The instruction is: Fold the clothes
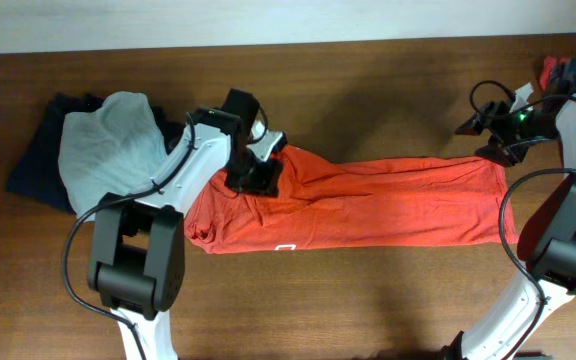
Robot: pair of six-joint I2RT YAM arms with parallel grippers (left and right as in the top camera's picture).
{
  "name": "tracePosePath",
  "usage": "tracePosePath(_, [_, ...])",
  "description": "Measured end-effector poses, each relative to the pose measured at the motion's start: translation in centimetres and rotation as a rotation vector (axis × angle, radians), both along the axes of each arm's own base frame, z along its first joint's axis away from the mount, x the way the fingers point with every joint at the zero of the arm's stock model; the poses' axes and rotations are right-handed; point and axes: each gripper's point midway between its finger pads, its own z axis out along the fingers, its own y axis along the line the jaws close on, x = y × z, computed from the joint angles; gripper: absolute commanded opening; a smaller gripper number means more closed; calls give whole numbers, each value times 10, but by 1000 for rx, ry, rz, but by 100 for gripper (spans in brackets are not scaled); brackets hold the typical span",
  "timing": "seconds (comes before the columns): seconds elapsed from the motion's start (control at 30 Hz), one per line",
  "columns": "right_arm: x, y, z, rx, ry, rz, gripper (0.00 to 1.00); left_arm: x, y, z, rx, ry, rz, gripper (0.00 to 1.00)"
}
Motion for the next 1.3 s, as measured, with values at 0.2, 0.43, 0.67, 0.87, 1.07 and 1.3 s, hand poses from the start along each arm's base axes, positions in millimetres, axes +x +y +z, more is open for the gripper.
tracePosePath(0.2, [0, 0, 0, 0, 1, 0, 69, -23, 17, -3, 90, 97, 5, 1])
tracePosePath(0.43, [0, 0, 0, 0, 1, 0, 69, -17, 21, -6, 119, 64, 5, 19])
tracePosePath(0.67, [0, 0, 0, 0, 1, 0, 69, -2, 43, -11, 248, 6, 52, 47])
tracePosePath(0.87, [0, 0, 0, 0, 1, 0, 69, 44, 75, -6, 290, -117, 190, 65])
tracePosePath(1.07, [0, 0, 0, 0, 1, 0, 69, 71, 81, -7, 244, -186, 245, 66])
tracePosePath(1.3, [-1, 0, 0, 2, 5, 0, 69, 73, 57, -20, 137, -150, 232, 49])
